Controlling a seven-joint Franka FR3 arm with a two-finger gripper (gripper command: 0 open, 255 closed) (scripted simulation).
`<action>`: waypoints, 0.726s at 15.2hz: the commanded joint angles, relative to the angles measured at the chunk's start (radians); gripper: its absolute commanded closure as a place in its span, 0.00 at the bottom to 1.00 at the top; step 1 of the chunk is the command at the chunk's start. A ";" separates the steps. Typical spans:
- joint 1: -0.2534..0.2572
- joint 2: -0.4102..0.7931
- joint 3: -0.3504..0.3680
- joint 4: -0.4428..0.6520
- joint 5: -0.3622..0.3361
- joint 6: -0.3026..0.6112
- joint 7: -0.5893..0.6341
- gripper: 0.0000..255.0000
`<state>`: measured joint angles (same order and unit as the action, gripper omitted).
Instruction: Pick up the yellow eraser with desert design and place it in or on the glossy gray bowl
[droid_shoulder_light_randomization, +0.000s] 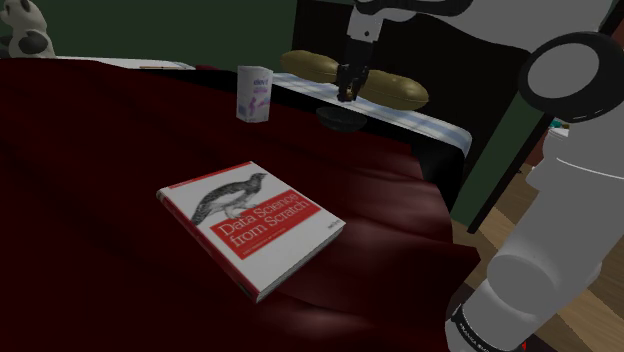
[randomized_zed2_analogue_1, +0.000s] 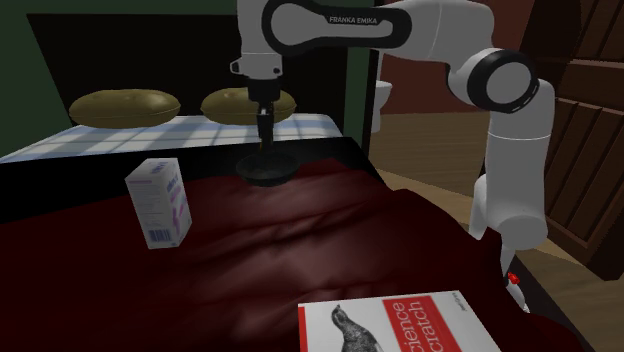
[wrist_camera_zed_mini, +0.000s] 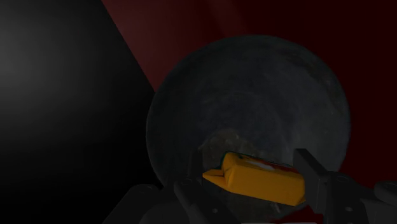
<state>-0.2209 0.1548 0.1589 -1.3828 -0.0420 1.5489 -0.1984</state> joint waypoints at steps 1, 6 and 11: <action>-0.002 -0.009 -0.001 -0.039 0.002 0.031 -0.001 1.00; -0.004 -0.026 -0.002 -0.130 0.004 0.104 -0.001 1.00; -0.005 -0.029 -0.002 -0.148 0.005 0.120 -0.001 1.00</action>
<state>-0.2253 0.1263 0.1570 -1.5292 -0.0373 1.6675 -0.1995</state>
